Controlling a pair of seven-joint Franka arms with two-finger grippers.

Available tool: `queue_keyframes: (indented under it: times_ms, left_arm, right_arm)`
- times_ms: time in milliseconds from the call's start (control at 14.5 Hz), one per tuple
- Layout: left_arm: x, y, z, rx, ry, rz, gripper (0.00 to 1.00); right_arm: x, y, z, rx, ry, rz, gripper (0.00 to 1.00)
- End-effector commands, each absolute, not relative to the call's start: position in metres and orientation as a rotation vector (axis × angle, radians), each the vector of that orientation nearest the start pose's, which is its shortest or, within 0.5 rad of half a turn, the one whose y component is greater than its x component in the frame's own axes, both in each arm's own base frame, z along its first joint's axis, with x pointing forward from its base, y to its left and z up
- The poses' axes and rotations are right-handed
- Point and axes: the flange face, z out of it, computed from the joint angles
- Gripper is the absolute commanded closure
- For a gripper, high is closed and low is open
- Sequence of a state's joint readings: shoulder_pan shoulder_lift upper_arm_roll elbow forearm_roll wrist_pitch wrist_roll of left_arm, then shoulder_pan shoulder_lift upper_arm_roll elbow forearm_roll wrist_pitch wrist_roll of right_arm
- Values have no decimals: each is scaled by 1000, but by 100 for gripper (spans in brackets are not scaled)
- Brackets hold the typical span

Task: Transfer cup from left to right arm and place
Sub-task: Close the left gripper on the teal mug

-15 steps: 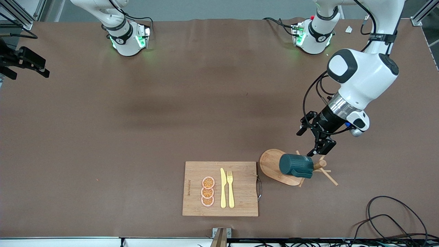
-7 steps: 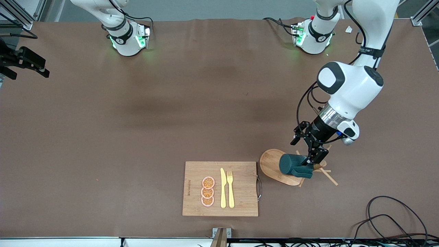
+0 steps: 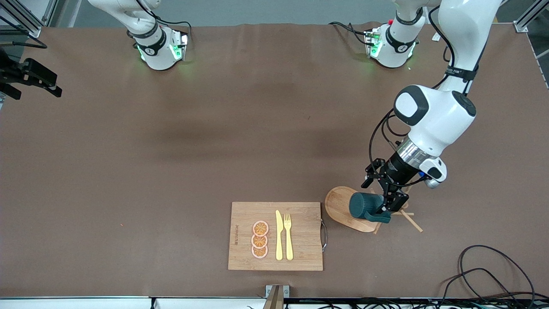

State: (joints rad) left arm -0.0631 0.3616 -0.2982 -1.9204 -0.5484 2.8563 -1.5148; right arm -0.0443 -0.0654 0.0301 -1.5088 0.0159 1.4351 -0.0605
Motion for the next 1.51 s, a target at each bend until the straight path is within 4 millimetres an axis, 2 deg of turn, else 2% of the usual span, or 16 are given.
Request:
queue_keyframes:
  times_ms: [0, 688, 825, 962, 1100, 1238, 1444]
  left_arm:
    - [640, -199, 367, 1635, 1817, 25, 0]
    - [651, -198, 348, 1666, 1794, 41, 2]
    - [651, -204, 345, 1679, 1785, 41, 7]
    - [651, -204, 347, 1686, 1778, 45, 19]
    - [654, -205, 354, 1673, 1773, 49, 28]
    - [652, -219, 367, 1675, 1744, 50, 29]
    - [635, -245, 395, 1702, 1688, 46, 29]
  right_arm:
    - [519, -8, 680, -3120, -82, 10, 0]
    - [520, -12, 680, -3120, -67, 10, 0]
    - [520, -12, 680, -3120, -67, 10, 0]
    - [520, -12, 680, -3120, -67, 10, 0]
    - [520, -12, 680, -3120, -70, 10, 0]
    - [519, -11, 680, -3120, -70, 13, 0]
    - [519, -12, 680, -3120, -67, 13, 0]
